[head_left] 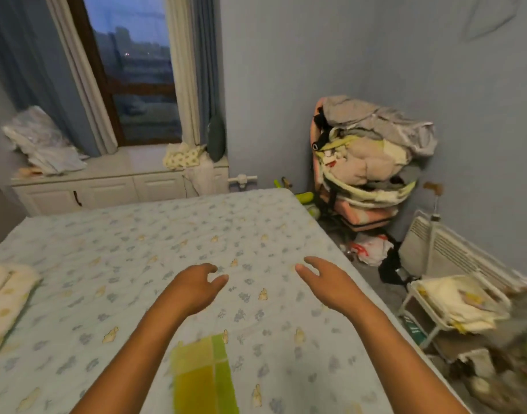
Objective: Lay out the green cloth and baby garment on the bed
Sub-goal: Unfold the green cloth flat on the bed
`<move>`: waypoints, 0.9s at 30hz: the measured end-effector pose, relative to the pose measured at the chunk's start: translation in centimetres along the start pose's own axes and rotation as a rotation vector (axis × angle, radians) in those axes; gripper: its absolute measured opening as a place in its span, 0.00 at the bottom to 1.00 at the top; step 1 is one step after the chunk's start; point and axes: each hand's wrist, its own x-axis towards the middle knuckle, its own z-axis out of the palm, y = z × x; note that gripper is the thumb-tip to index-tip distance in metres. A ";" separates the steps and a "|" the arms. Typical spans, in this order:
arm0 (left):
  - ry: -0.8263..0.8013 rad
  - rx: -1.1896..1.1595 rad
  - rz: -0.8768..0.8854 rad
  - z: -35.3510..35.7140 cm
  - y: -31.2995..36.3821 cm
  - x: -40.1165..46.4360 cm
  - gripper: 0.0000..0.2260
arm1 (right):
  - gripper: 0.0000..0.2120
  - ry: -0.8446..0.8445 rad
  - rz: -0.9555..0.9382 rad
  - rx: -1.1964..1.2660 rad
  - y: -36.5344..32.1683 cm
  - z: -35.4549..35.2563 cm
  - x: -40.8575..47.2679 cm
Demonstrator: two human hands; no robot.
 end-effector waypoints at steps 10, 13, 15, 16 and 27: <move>0.052 0.037 0.246 -5.1 26.9 -8.4 0.28 | 0.30 0.290 -0.012 -0.063 4.4 -26.5 -13.4; 0.073 0.034 0.271 -2.9 34.4 -11.3 0.29 | 0.32 0.364 0.029 -0.069 8.8 -33.4 -17.1; 0.097 0.023 0.292 -1.2 39.2 -12.9 0.28 | 0.32 0.396 0.042 -0.071 12.3 -38.0 -19.4; 0.109 0.019 0.300 -0.4 41.5 -13.7 0.28 | 0.32 0.412 0.053 -0.080 14.0 -40.2 -20.4; 0.157 0.041 0.277 7.5 59.5 -15.9 0.30 | 0.33 0.444 0.039 -0.070 28.0 -54.4 -22.9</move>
